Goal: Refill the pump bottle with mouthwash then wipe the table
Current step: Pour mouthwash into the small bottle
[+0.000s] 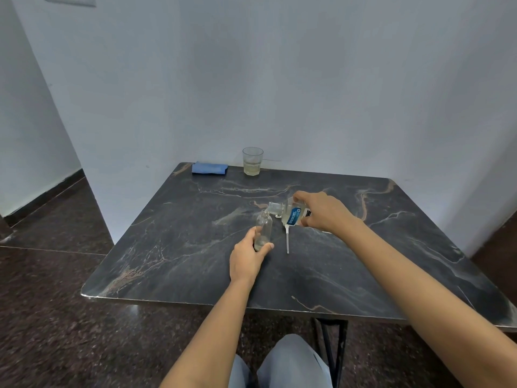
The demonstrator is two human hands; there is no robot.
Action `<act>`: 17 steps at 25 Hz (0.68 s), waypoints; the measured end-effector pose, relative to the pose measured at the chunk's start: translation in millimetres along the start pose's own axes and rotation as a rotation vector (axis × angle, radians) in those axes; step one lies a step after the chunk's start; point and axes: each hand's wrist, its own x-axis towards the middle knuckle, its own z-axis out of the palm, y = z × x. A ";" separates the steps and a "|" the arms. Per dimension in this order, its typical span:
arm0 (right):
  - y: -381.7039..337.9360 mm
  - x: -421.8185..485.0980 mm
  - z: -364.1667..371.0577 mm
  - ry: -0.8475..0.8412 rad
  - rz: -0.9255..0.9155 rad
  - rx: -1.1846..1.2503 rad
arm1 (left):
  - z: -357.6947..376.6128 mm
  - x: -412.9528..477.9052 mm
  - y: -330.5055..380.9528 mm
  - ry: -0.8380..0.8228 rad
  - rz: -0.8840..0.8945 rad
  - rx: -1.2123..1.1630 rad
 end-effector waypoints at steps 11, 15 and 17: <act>-1.6 -0.6 -1.7 -0.005 -0.003 0.002 | -0.2 0.4 -0.6 0.003 0.003 -0.007; -2.0 -0.4 -3.4 -0.002 -0.006 -0.005 | -0.5 -0.4 -0.1 0.005 0.007 0.001; -1.7 -0.3 -3.8 -0.001 -0.014 -0.010 | -0.7 0.0 -0.3 0.004 0.009 0.000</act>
